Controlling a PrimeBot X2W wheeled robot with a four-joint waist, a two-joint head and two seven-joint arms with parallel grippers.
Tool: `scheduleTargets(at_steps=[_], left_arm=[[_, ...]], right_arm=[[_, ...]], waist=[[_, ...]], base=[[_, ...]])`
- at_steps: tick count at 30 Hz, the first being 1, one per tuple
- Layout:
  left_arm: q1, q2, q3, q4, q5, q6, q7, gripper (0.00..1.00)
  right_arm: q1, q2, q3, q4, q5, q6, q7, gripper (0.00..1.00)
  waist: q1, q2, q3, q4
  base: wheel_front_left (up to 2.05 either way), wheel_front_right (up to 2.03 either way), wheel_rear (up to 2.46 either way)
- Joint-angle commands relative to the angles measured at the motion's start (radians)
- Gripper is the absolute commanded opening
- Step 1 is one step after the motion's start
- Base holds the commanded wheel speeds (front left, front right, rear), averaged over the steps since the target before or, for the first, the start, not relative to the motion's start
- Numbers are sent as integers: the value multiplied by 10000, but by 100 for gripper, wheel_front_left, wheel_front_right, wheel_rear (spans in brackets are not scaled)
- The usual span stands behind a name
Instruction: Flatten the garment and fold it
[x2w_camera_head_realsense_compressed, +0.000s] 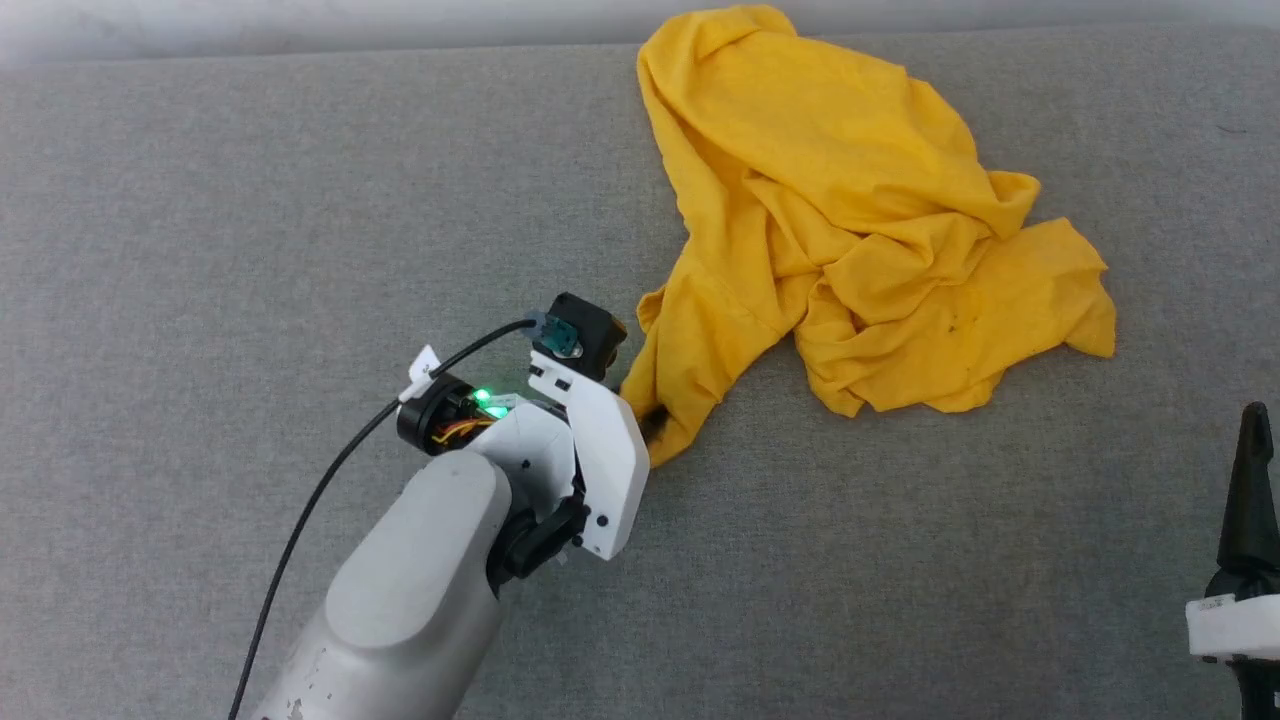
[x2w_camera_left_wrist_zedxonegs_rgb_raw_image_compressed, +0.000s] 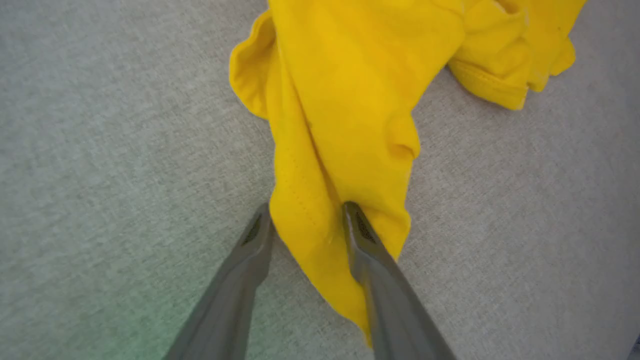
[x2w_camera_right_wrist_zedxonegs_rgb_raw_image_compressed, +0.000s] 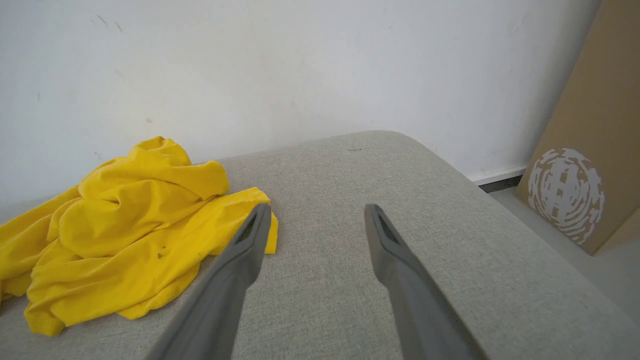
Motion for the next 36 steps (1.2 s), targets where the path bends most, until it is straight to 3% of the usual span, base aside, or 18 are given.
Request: scheduleTargets(at_steps=[1,6,13,21,27,28,29,30,34,36], left_arm=[[265,-43,-207,365,-80,11,23,0],[219,-77,66,187,-355,8,-744,0],[969,277,1406,-1675,-859,713,-2352,0],[5160,1730,3464,-5034,-1647,2355,-2338,0],[7819,1996,3837,-5549,-2401,2746,-1704,0],[7940,2018,3812,-5458,-2403,2764,-1656,29],[7983,2011,3764,-5437,-2387,2761,-1649,71],[7959,1955,3767,-5462,-2392,2772,-1723,100],[7551,1674,3885,-6028,-2807,2600,-1905,100],[6931,1821,4046,-6717,-2914,2432,-1860,100]], right_arm=[[-200,18,2,64,56,-7,-89,100],[-209,18,-87,157,0,-7,-113,100],[-45,18,-176,171,-94,-7,52,100],[258,18,-266,-13,-109,-7,331,100],[462,18,-358,-66,-174,-7,564,100],[450,18,-316,-88,-203,-7,610,100],[432,18,-278,-114,-227,-7,655,100],[407,18,-244,-149,-247,-7,692,100],[393,18,-188,-236,-282,-7,839,100],[424,18,-113,-314,-300,-7,919,100]], waist=[[1,0,-18,-26],[1,0,-271,129],[1,0,-1017,546],[1,0,-1322,957],[1,0,-1401,1412],[1,0,-1430,1462],[1,0,-1469,1514],[1,0,-1504,1551],[1,0,-1614,1631],[1,0,-1595,1583]], base=[[0,0,0],[0,0,0],[0,0,0],[0,0,0],[0,0,0],[0,0,0],[0,0,0],[0,0,0],[0,0,0],[0,0,0]])
